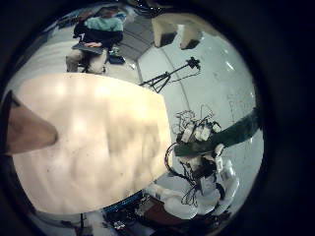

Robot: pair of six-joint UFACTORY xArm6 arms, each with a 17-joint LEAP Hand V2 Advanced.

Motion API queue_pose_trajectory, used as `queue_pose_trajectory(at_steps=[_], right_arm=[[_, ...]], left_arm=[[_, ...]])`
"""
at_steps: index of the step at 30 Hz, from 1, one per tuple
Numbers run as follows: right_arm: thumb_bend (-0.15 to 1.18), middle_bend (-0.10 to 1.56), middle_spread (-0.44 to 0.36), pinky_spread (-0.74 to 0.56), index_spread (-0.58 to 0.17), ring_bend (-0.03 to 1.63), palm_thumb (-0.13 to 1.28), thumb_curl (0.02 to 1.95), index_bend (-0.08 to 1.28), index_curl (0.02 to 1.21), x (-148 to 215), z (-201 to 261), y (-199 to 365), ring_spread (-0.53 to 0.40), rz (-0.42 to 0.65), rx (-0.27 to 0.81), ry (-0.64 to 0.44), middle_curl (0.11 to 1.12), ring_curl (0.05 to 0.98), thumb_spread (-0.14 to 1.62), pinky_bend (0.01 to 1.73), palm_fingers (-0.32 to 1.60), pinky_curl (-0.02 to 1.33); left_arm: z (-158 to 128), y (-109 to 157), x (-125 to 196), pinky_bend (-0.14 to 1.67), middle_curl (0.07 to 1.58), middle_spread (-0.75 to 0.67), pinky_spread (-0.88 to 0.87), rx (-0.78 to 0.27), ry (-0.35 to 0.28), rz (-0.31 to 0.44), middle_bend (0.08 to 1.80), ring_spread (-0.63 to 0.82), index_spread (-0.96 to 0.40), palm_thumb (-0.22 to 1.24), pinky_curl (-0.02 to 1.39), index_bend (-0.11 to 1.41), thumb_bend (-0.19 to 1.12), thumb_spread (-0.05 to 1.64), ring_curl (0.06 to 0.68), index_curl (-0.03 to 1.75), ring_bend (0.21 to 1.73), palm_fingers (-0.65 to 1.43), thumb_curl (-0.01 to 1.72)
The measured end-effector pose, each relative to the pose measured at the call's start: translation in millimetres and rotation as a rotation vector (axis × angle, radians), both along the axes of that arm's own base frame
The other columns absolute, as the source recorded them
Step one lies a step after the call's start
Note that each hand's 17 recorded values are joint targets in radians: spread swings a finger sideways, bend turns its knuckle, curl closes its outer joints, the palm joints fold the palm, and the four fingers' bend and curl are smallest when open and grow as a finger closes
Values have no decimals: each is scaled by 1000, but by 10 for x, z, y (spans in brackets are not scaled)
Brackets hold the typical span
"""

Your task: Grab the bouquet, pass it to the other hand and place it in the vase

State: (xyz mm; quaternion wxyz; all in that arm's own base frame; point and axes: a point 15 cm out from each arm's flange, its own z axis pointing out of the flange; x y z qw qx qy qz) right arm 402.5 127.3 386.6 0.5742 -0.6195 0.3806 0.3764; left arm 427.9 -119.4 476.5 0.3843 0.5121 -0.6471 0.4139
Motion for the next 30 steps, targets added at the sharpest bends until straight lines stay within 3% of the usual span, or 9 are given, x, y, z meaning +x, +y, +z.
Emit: queue_pose_trajectory(at_steps=[8,22,30], right_arm=[[-19,1349,-138,-253,-303,1470,1186,973,999,1088,-30,1,120,-185,26,-4,-8,827,624,202,1113,1125,1009],[-18,1347,-140,-262,-302,1465,1187,968,1004,1086,-115,-16,389,-189,87,-9,-9,832,629,200,1094,1116,1044],[-18,1344,-142,-266,-303,1462,1186,969,1001,1091,-49,-114,435,-190,70,-45,-8,838,633,200,1088,1115,1056]], left_arm=[[47,-147,-58,279,333,430,543,-77,27,-59,234,557,292,197,315,155,-35,772,206,275,507,104,329],[0,-322,-112,220,367,314,513,-101,66,-108,359,537,321,238,303,157,-35,784,197,278,490,176,330],[73,-390,-142,191,415,103,439,-140,82,-125,509,417,279,279,294,150,-32,793,200,275,539,326,332]])
